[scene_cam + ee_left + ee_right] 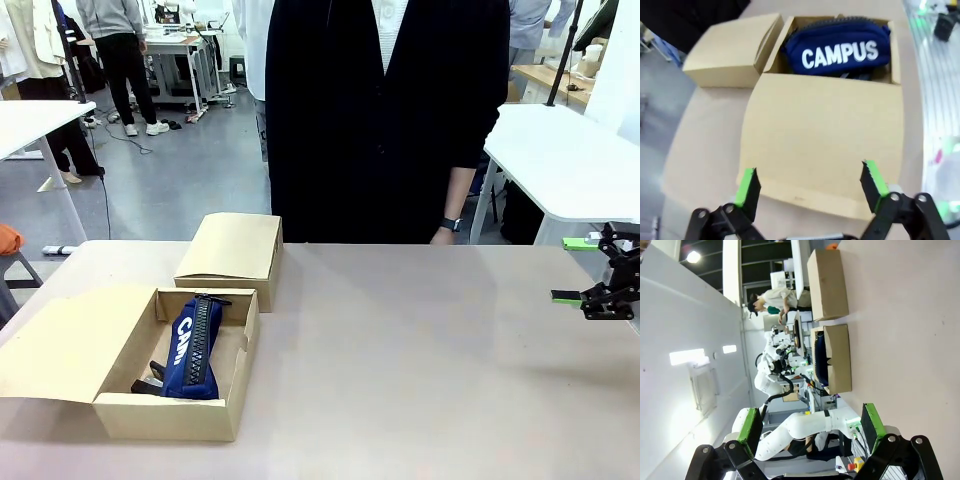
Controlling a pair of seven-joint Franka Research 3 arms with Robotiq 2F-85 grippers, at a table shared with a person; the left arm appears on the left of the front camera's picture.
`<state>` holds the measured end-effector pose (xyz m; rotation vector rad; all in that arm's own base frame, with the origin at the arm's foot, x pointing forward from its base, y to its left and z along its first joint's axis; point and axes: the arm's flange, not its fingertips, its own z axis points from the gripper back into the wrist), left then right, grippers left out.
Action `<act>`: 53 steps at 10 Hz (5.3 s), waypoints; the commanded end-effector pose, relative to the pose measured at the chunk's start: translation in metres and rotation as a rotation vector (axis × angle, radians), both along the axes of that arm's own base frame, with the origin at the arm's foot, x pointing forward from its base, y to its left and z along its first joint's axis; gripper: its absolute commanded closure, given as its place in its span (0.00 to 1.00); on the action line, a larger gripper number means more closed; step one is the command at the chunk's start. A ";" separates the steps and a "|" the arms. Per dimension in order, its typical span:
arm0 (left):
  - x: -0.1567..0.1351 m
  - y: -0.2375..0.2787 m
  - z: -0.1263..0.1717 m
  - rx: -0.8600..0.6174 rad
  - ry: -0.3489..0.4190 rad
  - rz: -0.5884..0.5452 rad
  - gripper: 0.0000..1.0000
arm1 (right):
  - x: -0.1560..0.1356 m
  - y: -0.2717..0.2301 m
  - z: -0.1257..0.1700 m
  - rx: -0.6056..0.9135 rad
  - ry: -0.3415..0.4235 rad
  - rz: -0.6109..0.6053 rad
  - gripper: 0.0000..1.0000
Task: Place items inside the box.
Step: Close the lid of the Mailer Box closest to the robot.
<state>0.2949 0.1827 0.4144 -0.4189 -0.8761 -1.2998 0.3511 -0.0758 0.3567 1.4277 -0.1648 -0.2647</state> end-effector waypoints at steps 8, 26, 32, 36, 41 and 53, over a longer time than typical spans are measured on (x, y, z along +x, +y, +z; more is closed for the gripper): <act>0.059 0.043 -0.071 0.297 0.025 -0.055 0.00 | -0.002 -0.001 0.004 0.005 0.008 0.005 0.00; 0.032 -0.101 -0.059 -0.445 -0.041 -0.247 0.00 | -0.002 -0.001 0.004 0.005 0.008 0.005 0.00; 0.012 -0.170 -0.027 -0.397 -0.072 -0.336 0.00 | -0.002 -0.001 0.004 0.005 0.008 0.005 0.00; 0.013 -0.199 -0.051 -0.339 -0.061 -0.344 0.00 | -0.002 -0.001 0.004 0.005 0.008 0.005 0.00; 0.007 -0.238 -0.103 -0.202 -0.021 -0.375 0.00 | -0.002 -0.001 0.004 0.005 0.008 0.005 0.00; -0.018 -0.134 -0.015 -0.434 0.159 -0.426 0.00 | -0.002 -0.001 0.004 0.005 0.008 0.005 0.00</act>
